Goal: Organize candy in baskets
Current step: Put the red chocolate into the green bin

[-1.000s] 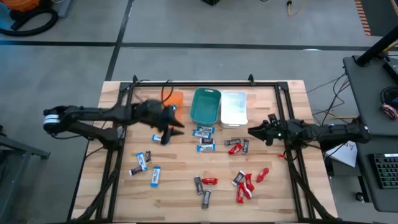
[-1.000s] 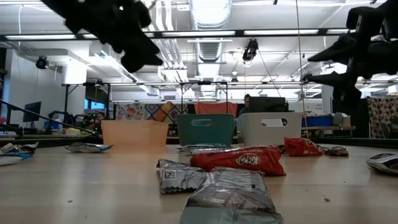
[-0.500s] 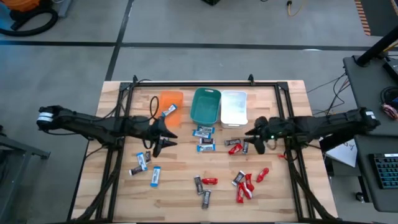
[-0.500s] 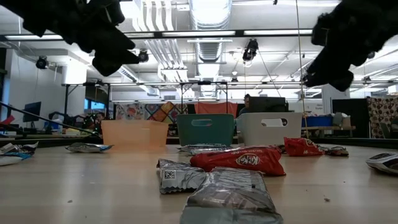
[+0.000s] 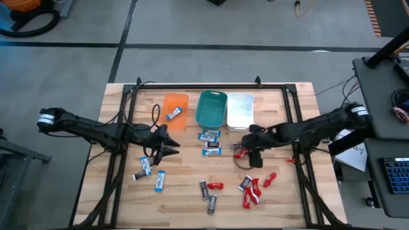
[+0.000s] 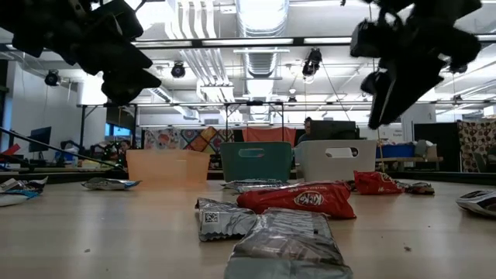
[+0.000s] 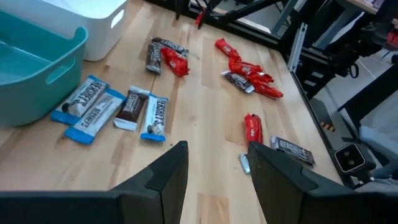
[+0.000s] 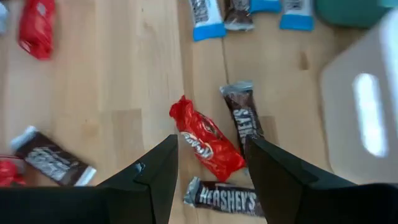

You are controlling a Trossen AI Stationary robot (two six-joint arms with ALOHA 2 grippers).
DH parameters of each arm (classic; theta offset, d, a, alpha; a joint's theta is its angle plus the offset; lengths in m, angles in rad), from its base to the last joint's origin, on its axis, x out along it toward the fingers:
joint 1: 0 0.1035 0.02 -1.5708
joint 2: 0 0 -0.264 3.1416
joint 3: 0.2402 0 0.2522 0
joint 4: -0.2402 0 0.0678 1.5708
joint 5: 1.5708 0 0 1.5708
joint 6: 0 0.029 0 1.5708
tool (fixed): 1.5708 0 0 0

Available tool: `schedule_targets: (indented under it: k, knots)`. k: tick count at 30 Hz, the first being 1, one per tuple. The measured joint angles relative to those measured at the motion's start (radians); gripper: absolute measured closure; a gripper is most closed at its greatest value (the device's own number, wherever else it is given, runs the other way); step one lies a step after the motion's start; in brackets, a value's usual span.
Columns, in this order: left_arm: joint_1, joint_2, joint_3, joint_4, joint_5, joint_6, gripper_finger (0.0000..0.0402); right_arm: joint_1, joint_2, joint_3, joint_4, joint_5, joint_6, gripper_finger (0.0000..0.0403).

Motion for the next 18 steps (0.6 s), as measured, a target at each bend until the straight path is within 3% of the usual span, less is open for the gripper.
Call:
schedule_targets:
  k: [8, 18]
  knots:
    - [0.000, 0.001, 0.000, 0.020, -0.001, 0.009, 0.0251, 0.004, 0.206, 0.093, -0.064, 0.007, -0.061, 0.0226]
    - [0.000, 0.001, 0.000, 0.024, -0.001, 0.010, 0.0251, 0.004, 0.346, 0.148, -0.086, -0.028, -0.061, 0.0231]
